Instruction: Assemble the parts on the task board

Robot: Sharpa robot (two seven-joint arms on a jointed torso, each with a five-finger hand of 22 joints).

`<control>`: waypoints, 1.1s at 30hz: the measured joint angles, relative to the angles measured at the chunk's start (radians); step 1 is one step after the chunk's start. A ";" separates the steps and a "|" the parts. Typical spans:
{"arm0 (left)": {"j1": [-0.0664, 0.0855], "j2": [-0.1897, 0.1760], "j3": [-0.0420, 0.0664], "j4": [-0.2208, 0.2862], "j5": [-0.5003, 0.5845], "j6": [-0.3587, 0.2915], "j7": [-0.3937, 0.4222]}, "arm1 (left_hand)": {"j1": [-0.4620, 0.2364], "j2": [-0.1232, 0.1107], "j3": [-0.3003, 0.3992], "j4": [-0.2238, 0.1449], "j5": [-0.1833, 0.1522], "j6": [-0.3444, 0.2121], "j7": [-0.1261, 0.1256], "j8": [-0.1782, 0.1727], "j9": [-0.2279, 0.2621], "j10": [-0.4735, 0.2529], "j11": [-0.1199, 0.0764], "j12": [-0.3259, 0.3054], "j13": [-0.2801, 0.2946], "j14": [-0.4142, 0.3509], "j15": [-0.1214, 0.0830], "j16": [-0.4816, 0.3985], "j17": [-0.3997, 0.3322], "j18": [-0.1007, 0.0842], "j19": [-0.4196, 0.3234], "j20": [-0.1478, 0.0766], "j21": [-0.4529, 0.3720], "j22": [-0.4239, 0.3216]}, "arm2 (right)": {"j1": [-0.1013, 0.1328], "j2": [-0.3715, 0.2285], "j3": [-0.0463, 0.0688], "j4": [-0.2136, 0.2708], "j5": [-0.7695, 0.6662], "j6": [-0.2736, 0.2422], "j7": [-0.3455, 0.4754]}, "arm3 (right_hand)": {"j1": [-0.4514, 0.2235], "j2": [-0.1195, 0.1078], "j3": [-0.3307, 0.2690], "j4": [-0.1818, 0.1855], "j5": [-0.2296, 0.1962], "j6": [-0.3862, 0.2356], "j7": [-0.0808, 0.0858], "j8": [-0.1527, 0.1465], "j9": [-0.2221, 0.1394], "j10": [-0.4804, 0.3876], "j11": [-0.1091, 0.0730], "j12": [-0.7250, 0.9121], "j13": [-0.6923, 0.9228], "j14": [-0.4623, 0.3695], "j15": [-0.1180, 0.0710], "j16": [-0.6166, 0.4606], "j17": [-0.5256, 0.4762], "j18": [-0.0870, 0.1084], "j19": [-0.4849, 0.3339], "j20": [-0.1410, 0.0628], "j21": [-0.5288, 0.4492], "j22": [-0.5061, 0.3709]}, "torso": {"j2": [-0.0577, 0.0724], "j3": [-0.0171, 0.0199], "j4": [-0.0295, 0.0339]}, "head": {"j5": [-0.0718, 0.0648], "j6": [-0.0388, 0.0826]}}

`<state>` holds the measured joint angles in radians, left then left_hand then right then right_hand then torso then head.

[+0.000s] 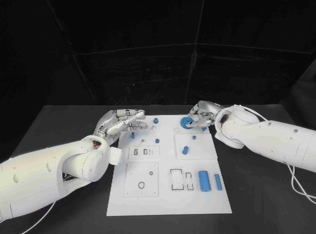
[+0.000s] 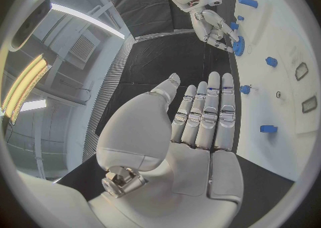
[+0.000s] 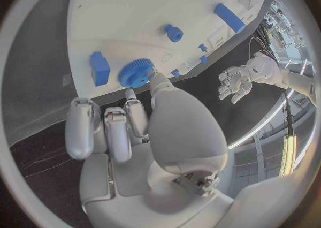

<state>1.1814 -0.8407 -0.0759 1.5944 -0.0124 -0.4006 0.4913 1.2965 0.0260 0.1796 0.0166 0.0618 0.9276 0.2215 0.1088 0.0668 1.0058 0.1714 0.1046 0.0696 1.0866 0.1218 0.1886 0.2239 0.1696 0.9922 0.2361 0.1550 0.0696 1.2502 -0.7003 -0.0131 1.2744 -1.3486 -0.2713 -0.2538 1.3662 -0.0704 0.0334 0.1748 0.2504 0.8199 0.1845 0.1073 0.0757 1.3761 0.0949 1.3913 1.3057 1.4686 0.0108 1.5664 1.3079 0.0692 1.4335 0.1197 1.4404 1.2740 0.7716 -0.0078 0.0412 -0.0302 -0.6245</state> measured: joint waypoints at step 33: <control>0.000 0.000 0.000 -0.001 0.000 0.012 -0.006 | 0.000 0.000 0.003 -0.003 0.000 0.000 0.000 0.000 0.000 0.000 0.000 0.000 0.000 0.000 0.000 0.000 0.001 0.000 0.000 0.000 0.000 0.000 | 0.004 0.032 0.003 -0.004 -0.116 0.021 -0.061 | 0.049 0.033 0.053 -0.072 -0.044 0.092 -0.021 0.066 0.010 0.052 -0.017 0.045 0.002 0.000 0.000 0.000 0.000 0.000 0.016 -0.009 0.027 0.034 | 0.000 -0.0001 0.0006 | -0.002 -0.010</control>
<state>1.1815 -0.8403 -0.0759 1.5932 -0.0124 -0.3882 0.4848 1.2965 0.0260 0.1824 0.0138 0.0618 0.9274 0.2213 0.1088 0.0668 1.0057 0.1715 0.1046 0.0696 1.0866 0.1217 0.1887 0.2253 0.1697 0.9922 0.2361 0.1550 0.0699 1.2546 -0.6683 -0.0104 1.2703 -1.4648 -0.2504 -0.3152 1.4147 -0.0376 0.0866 0.1026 0.2067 0.9117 0.1640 0.1736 0.0858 1.4279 0.0783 1.4367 1.3079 1.4687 0.0107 1.5663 1.3075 0.0696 1.4499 0.1104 1.4675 1.3081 0.7713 -0.0079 0.0418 -0.0319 -0.6344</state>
